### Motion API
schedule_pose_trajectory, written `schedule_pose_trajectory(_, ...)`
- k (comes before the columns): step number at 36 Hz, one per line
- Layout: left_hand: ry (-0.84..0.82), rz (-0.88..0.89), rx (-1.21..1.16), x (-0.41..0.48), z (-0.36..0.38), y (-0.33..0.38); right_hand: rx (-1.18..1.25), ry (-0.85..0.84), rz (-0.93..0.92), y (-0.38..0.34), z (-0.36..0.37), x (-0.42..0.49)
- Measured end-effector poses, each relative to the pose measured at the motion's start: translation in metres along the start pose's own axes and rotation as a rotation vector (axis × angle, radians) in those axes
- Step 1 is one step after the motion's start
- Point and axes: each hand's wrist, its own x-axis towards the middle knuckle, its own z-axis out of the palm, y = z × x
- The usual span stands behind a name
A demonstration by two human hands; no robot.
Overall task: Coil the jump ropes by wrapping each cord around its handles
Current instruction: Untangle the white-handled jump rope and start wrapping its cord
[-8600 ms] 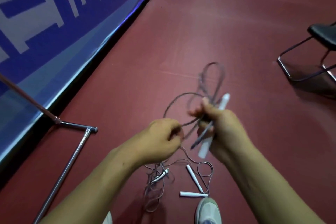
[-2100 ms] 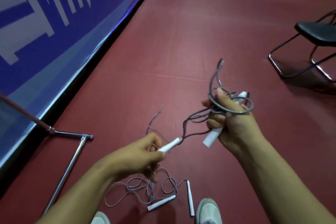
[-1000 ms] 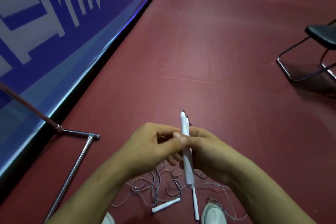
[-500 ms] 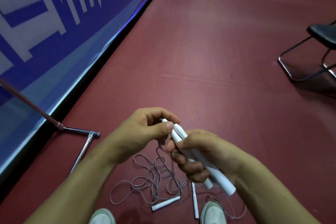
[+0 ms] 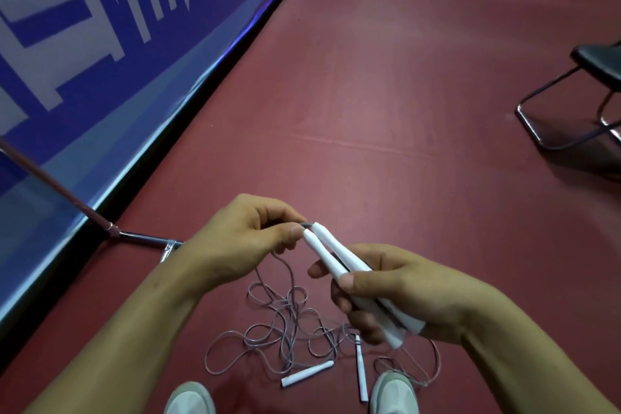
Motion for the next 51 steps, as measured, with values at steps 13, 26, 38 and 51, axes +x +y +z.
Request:
schedule_pose_trajectory(13,0.185,0.114,-0.024,-0.001,0.008,0.006,-0.233,0.370,-0.162,0.011,0.021,0.021)
schedule_pose_trajectory(26,0.248,0.019,0.150,-0.001,0.016,0.006,-0.073,0.415,-0.215,0.009,0.027,0.029)
schedule_pose_trajectory(38,0.331,0.115,0.377,-0.011,0.002,0.014,-0.319,0.440,-0.103,-0.001,0.010,0.015)
schedule_pose_trajectory(51,0.203,0.238,0.421,-0.033,0.071,0.028,0.216,0.587,-0.377,-0.002,0.018,0.034)
